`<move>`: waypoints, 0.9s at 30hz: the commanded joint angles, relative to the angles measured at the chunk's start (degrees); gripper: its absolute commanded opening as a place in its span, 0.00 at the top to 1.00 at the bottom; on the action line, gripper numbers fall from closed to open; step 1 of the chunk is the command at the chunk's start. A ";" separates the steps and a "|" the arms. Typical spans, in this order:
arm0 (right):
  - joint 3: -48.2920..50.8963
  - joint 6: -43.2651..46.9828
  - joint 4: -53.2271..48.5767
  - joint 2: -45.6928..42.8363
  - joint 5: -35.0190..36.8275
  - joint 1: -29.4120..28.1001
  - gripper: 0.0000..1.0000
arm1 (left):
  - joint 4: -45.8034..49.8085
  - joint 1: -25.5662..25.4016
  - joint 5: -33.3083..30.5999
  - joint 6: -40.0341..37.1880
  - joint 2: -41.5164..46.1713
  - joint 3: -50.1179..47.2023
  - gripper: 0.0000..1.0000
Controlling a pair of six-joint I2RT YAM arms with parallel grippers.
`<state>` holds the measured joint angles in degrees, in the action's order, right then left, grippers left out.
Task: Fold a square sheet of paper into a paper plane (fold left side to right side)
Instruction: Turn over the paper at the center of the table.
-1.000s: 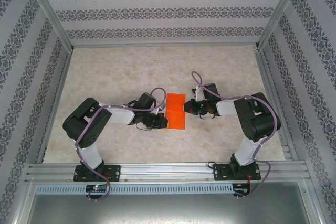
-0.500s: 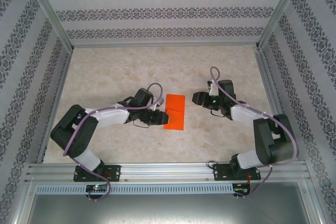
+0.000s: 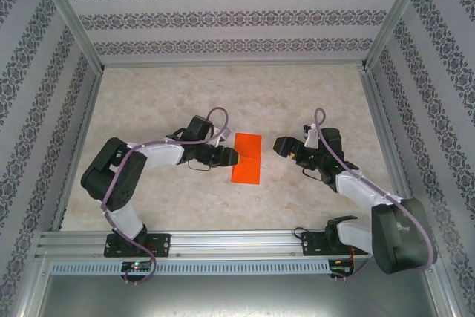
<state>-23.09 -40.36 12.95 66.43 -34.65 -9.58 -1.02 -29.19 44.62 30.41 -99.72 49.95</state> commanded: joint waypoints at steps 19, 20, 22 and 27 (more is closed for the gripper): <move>-2.40 0.94 -4.99 0.86 -1.88 -4.16 0.02 | -3.83 -0.27 -4.32 -2.90 0.39 1.63 0.99; -3.03 0.70 -4.95 2.16 -2.29 -4.79 0.02 | -3.73 -0.17 -4.53 -2.90 0.90 1.34 0.99; -4.42 0.32 -4.60 5.12 -3.16 -6.26 0.03 | -3.37 0.08 -4.76 -2.97 1.67 1.10 0.98; -6.97 -1.93 0.28 12.05 -4.23 -10.48 0.07 | -2.63 0.10 -4.82 -3.26 2.39 0.82 0.98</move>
<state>-28.03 -40.86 10.11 76.29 -37.17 -18.37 -3.03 -29.23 40.47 28.69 -98.72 51.57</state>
